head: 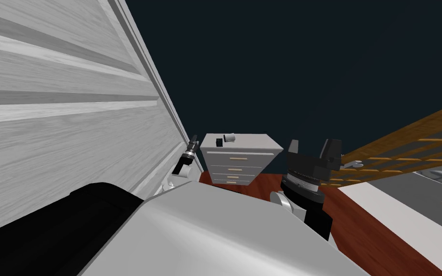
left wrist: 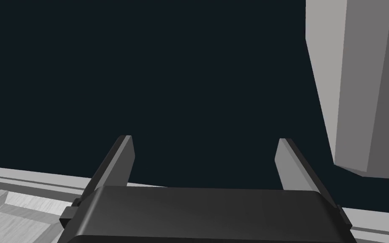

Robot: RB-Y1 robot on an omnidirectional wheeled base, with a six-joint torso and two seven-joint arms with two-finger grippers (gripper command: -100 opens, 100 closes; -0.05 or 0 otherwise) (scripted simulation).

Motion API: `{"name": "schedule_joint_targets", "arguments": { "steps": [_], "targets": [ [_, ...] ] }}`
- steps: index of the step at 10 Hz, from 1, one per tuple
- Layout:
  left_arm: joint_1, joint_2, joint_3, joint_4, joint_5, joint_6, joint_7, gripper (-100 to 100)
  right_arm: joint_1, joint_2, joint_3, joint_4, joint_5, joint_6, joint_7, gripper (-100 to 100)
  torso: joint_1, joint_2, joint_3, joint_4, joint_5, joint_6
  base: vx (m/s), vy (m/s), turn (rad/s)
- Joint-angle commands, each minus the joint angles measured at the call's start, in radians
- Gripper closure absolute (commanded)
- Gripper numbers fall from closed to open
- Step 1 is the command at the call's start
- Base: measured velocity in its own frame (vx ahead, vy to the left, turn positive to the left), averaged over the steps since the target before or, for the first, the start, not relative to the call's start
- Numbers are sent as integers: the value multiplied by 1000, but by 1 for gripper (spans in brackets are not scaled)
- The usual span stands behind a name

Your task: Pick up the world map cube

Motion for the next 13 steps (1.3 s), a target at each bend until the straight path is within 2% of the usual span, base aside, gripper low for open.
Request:
{"name": "schedule_joint_targets", "arguments": {
  "steps": [1, 2, 4, 5, 7, 8, 9, 10, 12, 13],
  "targets": [
    [-10, 8, 5, 6, 2, 35, 0, -100, 0, 0, 0, 0, 0, 0, 0, 0, 0, 0, 0, 0, 0, 0, -11, 1, -7],
    [-42, 42, 16, 38, 8, 69, -10, -100, 0, 0, 0, 0, 0, 0, 0, 0, 0, -1, 0, 0, 0, 0, -24, 6, 52],
    [-42, 42, 16, 38, 8, 106, -10, -100, 0, 0, 0, 0, 0, 0, 0, 0, 0, 0, 0, 0, 0, 0, -20, 5, 17],
    [-75, 78, 28, 71, 13, 144, -20, -100, 0, 0, 0, 0, 0, 0, 0, 0, 0, -1, 0, 0, 0, 0, -24, 7, 63],
    [-75, 78, 28, 71, 13, 182, -20, -100, 0, 0, 0, 0, 0, 0, 0, 0, 0, 0, 0, 0, 0, 0, -24, 3, 13],
    [-110, 115, 41, 107, 20, 220, -31, -100, 0, 0, 0, 0, 0, 0, 0, 0, -1, -1, 0, 0, 0, 0, -29, 5, 50],
    [-110, 115, 41, 107, 20, 254, -31, -100, 0, 0, 0, 0, 0, 0, 0, 0, 0, 0, 0, 0, 0, 0, -32, 5, 40],
    [-147, 153, 54, 141, 27, 287, -42, -100, 0, 0, 0, 0, 0, 0, 0, 0, 0, 0, 0, 0, 0, 0, -48, 3, 70],
    [-147, 153, 54, 144, 27, 342, -42, -100, 0, 0, 0, 0, 0, 0, 0, 0, 0, 1, 0, 0, 0, 0, -26, 1, 11],
    [-186, 192, 66, 183, 34, 372, -54, -100, 0, 0, 0, 0, 0, 0, 0, 0, -1, 0, 0, 0, 0, 0, -24, 2, 57]
  ]
}}
